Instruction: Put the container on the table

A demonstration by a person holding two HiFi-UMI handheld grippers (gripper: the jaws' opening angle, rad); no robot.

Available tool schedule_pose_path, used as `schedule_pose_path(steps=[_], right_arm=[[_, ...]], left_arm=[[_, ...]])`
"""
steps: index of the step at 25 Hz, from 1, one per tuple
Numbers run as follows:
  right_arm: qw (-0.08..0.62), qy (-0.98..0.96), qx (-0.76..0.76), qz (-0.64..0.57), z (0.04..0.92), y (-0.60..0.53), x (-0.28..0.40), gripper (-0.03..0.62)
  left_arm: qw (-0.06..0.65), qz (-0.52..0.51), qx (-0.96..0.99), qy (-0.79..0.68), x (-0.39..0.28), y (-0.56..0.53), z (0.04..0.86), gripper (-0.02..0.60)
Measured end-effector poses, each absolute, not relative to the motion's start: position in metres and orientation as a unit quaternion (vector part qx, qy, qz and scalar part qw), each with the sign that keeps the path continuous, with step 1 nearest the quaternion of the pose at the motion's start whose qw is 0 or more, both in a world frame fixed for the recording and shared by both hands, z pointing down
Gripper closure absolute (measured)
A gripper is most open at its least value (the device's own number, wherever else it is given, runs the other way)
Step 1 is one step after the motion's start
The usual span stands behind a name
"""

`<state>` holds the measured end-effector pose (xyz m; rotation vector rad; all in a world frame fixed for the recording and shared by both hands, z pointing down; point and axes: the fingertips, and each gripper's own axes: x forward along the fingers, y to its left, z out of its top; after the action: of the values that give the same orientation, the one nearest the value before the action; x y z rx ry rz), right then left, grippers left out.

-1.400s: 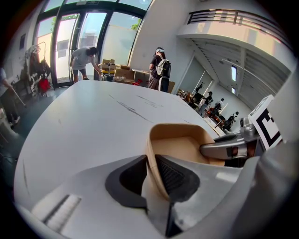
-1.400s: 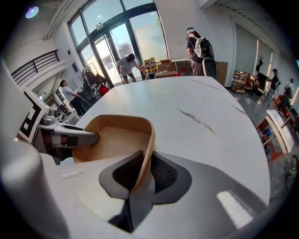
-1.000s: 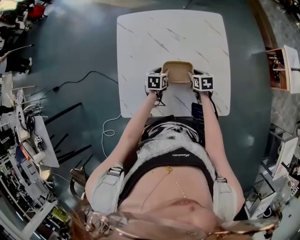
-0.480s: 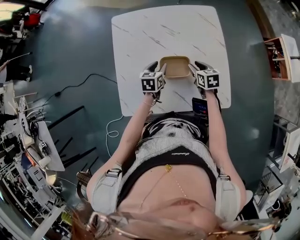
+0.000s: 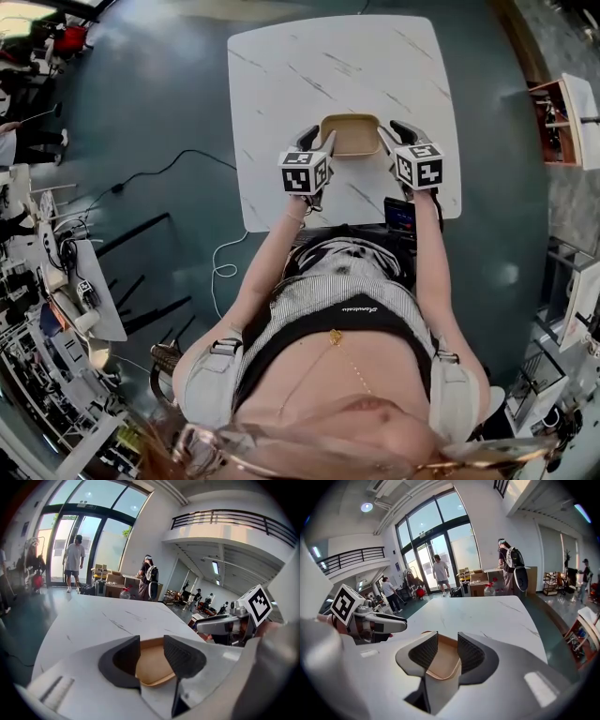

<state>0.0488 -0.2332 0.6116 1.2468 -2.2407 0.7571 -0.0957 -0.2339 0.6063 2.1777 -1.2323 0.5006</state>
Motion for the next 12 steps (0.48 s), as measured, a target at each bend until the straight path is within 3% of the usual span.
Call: schedule_pose_path(steps=[8,12], right_arm=[[0.234,-0.824,0.452,0.250,0.595,-0.231,0.045,0.450],[0.232,-0.827,0.456,0.234,0.580,-0.231,0.049,0.496]], left_arm=[[0.280,0.175,0.822,-0.464,-0.098,-0.231,0.593,0.454],[0.266,0.174,0.828,-0.462,-0.095,-0.230,0.584,0.484]])
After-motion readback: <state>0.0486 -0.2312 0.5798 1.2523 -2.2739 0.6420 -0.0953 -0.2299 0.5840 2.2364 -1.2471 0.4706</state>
